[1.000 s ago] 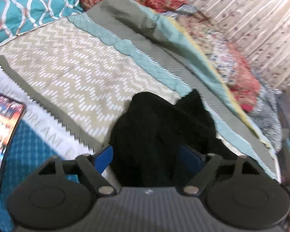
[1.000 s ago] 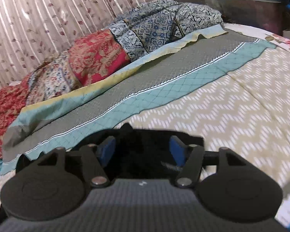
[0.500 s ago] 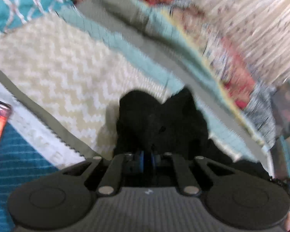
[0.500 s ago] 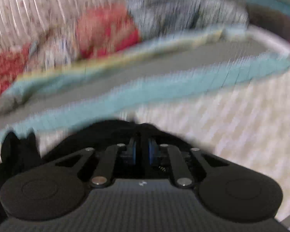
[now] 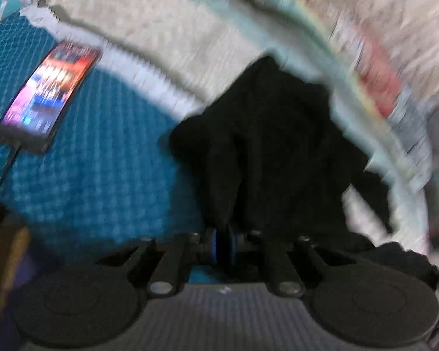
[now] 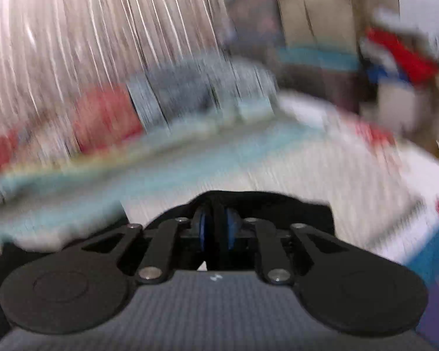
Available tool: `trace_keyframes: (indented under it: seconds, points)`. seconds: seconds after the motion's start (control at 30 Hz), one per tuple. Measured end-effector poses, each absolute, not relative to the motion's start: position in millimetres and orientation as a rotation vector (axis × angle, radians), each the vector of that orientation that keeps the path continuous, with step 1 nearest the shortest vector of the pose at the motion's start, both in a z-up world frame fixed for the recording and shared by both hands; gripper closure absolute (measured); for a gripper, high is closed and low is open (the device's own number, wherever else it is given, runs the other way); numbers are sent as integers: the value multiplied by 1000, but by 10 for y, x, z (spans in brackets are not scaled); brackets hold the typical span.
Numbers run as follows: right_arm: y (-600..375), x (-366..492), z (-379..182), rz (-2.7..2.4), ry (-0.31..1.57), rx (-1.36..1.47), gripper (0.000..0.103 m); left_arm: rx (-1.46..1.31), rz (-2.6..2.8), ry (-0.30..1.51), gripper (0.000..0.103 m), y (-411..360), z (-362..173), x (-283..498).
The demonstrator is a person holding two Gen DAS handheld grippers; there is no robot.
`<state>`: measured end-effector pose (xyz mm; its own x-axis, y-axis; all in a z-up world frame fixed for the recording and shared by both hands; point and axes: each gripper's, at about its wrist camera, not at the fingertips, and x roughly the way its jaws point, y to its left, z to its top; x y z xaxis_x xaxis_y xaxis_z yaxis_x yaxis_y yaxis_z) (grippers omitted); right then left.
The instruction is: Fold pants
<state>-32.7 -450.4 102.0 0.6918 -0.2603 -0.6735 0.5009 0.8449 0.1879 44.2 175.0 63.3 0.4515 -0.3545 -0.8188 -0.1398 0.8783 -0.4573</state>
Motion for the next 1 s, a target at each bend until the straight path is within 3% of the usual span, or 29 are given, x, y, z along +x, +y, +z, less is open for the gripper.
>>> trace_keyframes:
  seconds: [0.07, 0.3, 0.37, 0.43, 0.63, 0.77, 0.87, 0.9, 0.93, 0.97, 1.0]
  points:
    - [-4538, -397, 906, -418, 761, 406, 67, -533, -172, 1088, 90, 1855, 688, 413]
    - [-4692, -385, 1283, -290, 554, 583, 65, -509, -48, 794, 63, 2335, 1274, 559]
    - [-4654, -75, 1225, -242, 567, 638, 58, -487, -41, 780, 52, 2265, 1257, 757]
    - [-4542, 235, 1104, -194, 595, 648, 53, -490, -51, 814, 51, 2124, 1142, 986]
    - [-4272, 1477, 685, -146, 777, 670, 51, -484, -116, 943, 51, 1604, 699, 1588]
    - [-4068, 2103, 547, -141, 867, 583, 42, -438, -142, 936, 46, 1331, 617, 1762]
    - [-3936, 2447, 367, -122, 981, 502, 42, -372, -146, 947, 45, 1185, 531, 1926]
    - [-3906, 2467, 284, -108, 1029, 481, 50, -352, -128, 954, 46, 1155, 488, 1967]
    - [-3857, 2429, 288, -124, 1034, 427, 77, -345, -116, 961, 49, 1141, 462, 1988]
    - [-3827, 2405, 350, -118, 1022, 399, 89, -340, -112, 967, 50, 1130, 427, 1996]
    - [-3857, 2345, 488, -89, 965, 433, 90, -334, -114, 968, 50, 1127, 422, 1998]
